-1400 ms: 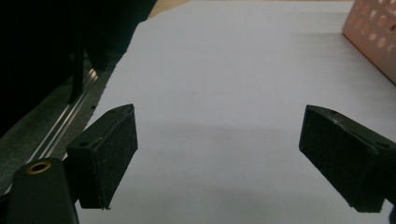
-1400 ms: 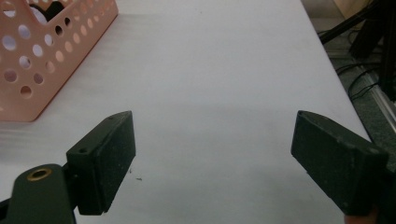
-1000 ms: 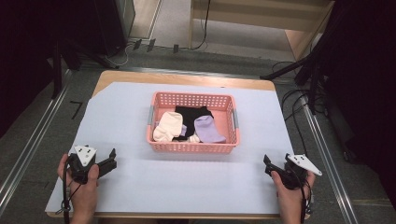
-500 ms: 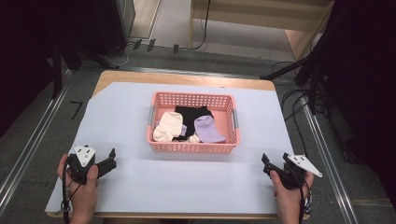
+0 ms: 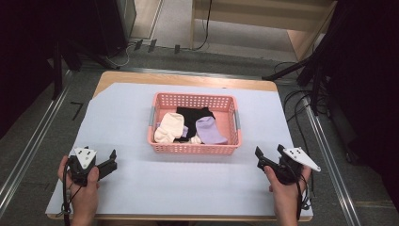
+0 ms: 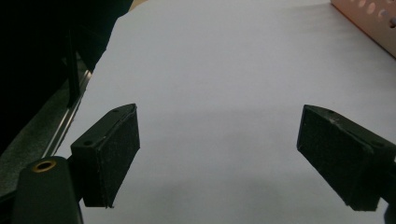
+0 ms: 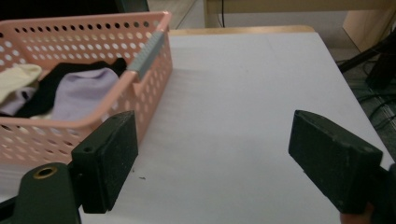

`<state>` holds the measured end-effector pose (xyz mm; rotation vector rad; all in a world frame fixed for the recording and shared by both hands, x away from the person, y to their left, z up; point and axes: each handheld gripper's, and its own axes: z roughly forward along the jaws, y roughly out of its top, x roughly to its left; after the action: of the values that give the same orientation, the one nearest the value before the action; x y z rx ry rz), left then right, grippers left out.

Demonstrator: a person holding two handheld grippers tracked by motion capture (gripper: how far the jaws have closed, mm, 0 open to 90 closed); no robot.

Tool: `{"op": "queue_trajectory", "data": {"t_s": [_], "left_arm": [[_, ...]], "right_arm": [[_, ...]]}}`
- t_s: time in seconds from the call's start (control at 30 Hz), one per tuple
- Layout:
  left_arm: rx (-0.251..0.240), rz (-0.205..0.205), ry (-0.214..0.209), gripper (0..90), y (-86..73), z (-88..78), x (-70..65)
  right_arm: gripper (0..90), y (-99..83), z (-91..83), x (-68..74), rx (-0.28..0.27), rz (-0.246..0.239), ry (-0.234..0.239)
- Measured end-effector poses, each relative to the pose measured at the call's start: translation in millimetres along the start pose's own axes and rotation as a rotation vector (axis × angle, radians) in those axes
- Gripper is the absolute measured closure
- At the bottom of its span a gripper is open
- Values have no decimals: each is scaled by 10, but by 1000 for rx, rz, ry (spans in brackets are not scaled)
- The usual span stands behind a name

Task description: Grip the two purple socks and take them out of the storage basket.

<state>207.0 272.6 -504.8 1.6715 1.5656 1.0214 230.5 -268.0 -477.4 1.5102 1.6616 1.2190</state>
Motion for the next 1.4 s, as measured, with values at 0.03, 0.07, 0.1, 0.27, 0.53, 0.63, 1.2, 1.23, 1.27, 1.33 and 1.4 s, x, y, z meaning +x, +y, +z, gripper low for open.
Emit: {"op": "queue_trajectory", "data": {"t_s": [0.03, 0.07, 0.1, 0.27, 0.53, 0.63, 1.2, 1.23, 1.27, 1.33, 1.4], "left_arm": [[0, 2, 2, 140, 0, 1, -3], [1, 2, 3, 140, 0, 0, -6], [1, 2, 3, 140, -1, 1, -6], [0, -1, -2, 140, 0, 0, -2], [-1, 4, -4, 141, -2, 1, -6], [-2, 5, -6, 142, -2, 0, -6], [7, 17, -13, 144, 1, 10, -20], [7, 18, -13, 144, 1, 9, -21], [6, 18, -14, 144, 1, 9, -21], [8, 18, -14, 144, 2, 10, -20], [8, 20, -15, 144, 2, 10, -19]], "right_arm": [[157, 29, 5, 35, -7, 2, 7], [157, 58, 11, 72, -11, -1, 12], [161, 88, 19, 111, -12, 1, 14], [188, 229, 79, 291, -21, 32, 33], [198, 373, 218, 585, -24, 8, 83], [199, 388, 288, 694, -26, 9, 110], [499, 394, 695, 1270, 3, -60, 184], [511, 382, 722, 1302, 5, -75, 180], [513, 377, 735, 1319, 9, -81, 173], [511, 370, 780, 1359, 22, -109, 163], [517, 367, 819, 1406, 42, -159, 110]]}}
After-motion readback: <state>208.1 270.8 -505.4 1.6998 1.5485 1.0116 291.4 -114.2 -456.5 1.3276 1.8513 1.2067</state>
